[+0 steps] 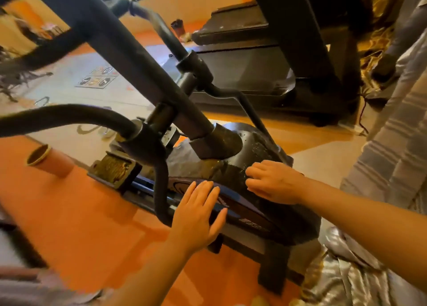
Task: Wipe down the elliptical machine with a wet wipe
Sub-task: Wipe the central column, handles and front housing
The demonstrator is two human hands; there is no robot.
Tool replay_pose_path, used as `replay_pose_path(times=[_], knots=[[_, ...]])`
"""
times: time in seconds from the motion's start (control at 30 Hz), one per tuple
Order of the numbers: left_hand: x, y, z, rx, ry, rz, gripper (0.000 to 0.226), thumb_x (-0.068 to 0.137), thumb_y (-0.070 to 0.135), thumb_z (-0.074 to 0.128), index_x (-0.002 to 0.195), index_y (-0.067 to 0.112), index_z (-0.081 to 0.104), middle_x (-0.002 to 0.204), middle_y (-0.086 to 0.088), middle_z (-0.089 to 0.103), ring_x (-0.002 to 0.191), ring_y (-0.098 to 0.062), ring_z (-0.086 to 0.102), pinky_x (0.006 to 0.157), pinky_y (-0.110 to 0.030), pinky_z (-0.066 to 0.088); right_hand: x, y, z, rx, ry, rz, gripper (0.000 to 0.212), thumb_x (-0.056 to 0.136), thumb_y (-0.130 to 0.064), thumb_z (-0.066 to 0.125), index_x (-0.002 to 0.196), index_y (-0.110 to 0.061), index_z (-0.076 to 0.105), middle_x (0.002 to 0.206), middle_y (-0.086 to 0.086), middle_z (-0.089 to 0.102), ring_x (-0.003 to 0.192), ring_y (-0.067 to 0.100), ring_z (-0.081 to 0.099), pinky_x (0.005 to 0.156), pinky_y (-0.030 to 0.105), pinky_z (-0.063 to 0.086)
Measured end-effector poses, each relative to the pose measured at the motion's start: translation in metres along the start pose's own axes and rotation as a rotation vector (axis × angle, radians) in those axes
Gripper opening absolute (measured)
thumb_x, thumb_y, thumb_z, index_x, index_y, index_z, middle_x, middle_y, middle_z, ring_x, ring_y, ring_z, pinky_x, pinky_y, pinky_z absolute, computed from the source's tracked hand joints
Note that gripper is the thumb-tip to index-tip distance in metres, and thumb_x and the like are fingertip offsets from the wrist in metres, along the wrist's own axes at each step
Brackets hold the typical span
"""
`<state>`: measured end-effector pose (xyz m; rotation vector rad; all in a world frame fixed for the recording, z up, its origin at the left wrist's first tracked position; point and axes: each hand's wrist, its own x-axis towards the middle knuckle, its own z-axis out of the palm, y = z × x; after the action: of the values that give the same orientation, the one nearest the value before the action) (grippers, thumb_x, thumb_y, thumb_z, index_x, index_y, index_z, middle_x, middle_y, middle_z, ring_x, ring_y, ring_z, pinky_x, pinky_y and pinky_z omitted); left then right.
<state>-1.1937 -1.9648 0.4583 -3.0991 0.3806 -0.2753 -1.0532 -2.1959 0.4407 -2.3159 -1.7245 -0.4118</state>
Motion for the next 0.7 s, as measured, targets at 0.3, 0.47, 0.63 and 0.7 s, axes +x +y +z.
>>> replay_pose_path(times=[0.3, 0.47, 0.63, 0.7], knots=[[-0.023, -0.038, -0.010, 0.046, 0.019, -0.194, 0.052, 0.098, 0.047, 0.044, 0.132, 0.011, 0.060, 0.138, -0.007, 0.057, 0.132, -0.024, 0.048, 0.120, -0.040, 0.023, 0.086, 0.010, 0.029, 0.052, -0.030, -0.172, 0.011, 0.088, -0.028, 0.064, 0.090, -0.017, 0.063, 0.095, 0.004, 0.060, 0.081, 0.021, 0.057, 0.064, 0.031, 0.050], [-0.029, -0.077, 0.001, 0.049, 0.035, -0.266, 0.052, 0.097, 0.044, 0.044, 0.132, 0.008, 0.061, 0.137, -0.010, 0.058, 0.132, -0.026, 0.049, 0.117, -0.044, 0.032, 0.122, 0.010, 0.055, 0.082, -0.006, -0.173, 0.014, 0.087, -0.026, 0.061, 0.087, -0.013, 0.067, 0.093, 0.007, 0.062, 0.078, 0.023, 0.059, 0.062, 0.034, 0.052], [-0.032, -0.112, 0.022, 0.082, -0.043, -0.284, 0.056, 0.099, 0.045, 0.037, 0.143, 0.013, 0.052, 0.153, -0.009, 0.042, 0.146, -0.025, 0.032, 0.119, -0.046, 0.028, 0.152, 0.010, 0.085, 0.168, -0.055, -0.091, 0.013, 0.085, -0.019, 0.074, 0.085, -0.008, 0.069, 0.092, 0.011, 0.063, 0.077, 0.028, 0.062, 0.060, 0.040, 0.054], [-0.034, -0.123, 0.033, 0.090, -0.038, -0.268, 0.057, 0.100, 0.043, 0.036, 0.147, 0.012, 0.046, 0.158, -0.008, 0.034, 0.148, -0.023, 0.026, 0.121, -0.044, 0.026, 0.166, 0.011, 0.096, 0.161, -0.054, -0.062, 0.013, 0.083, -0.017, 0.076, 0.085, -0.007, 0.070, 0.091, 0.012, 0.064, 0.077, 0.030, 0.062, 0.060, 0.041, 0.054]])
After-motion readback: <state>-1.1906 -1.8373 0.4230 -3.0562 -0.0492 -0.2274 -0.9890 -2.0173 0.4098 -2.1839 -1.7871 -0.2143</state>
